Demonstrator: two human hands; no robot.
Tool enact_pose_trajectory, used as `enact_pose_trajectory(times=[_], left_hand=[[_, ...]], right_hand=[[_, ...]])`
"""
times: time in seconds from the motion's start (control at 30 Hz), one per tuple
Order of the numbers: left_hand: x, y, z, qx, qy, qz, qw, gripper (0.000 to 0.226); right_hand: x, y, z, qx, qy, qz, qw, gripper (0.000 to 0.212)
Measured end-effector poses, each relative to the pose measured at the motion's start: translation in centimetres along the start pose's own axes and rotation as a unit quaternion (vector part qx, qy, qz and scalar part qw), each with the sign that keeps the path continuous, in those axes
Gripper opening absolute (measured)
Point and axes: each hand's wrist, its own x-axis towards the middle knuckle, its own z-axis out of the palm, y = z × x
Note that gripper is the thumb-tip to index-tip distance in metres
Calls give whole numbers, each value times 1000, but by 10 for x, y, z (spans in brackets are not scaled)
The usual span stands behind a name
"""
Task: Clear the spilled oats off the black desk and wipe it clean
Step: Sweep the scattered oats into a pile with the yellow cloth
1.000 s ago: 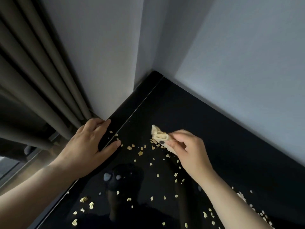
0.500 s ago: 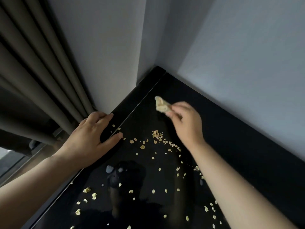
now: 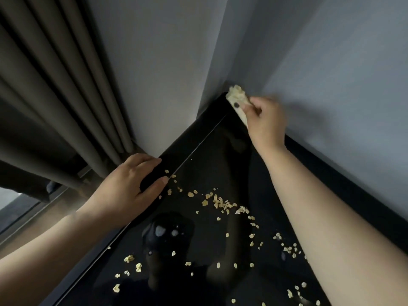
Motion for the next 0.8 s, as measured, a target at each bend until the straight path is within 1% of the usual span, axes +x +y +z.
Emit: enact_pose_trajectory(times=[0.03,0.1,0.17,0.23,0.27,0.37,0.43,0.47,0.53,0.57,0.6,0.63,0.7,0.73,0.8], left_hand=[[-1,-1,0,-2,-2,1,1000,77],[-3,-5,-1,-2,-3,3,1000,77],[-4,-8,-3,-3,0,6,1000,76],[-3,-11,-4,-3,2,7,1000,75],[-4,-13,-5,-3,4,8,1000,75],[-6,-18,-4,-7,-3,6,1000,76],[-9,-22,-5,-14,-10,1,1000,76],[-10,-24,-6,-19,-11,1,1000,76],[-13,-27,-9,-27,-10,2,1000,75],[-15,-28,-11,-29,-9,2,1000,74],[-16,-29,-12,-31,-8,3,999,74],[-18,-29,-13,-33,-9,4,999,73],[-20,-29,-14,-34,-9,5,999,74],[-22,-29,-14,-32,-10,4,999,75],[-26,-31,-15,-28,-9,-2,1000,77]], right_hand=[[14,2,10,-30,0,-6,1000,16],[33,8,31,-61,-16,2,998,22],[36,8,49,-62,-27,19,998,25],[22,5,60,-43,-22,11,999,24],[9,3,63,-32,-32,-8,999,22],[-48,-5,59,8,-87,-74,993,20],[-88,-13,47,40,-121,-100,987,18],[-104,-18,40,54,-146,-99,983,18],[-121,-27,25,95,-205,-68,972,18],[-121,-31,19,115,-217,-50,968,17],[-115,-34,13,132,-200,-36,970,15],[-105,-38,9,134,-160,-32,977,11],[-74,-44,8,102,-79,-53,990,12],[-58,-47,14,77,-60,-69,993,14],[-33,-49,37,42,-65,-88,993,17]])
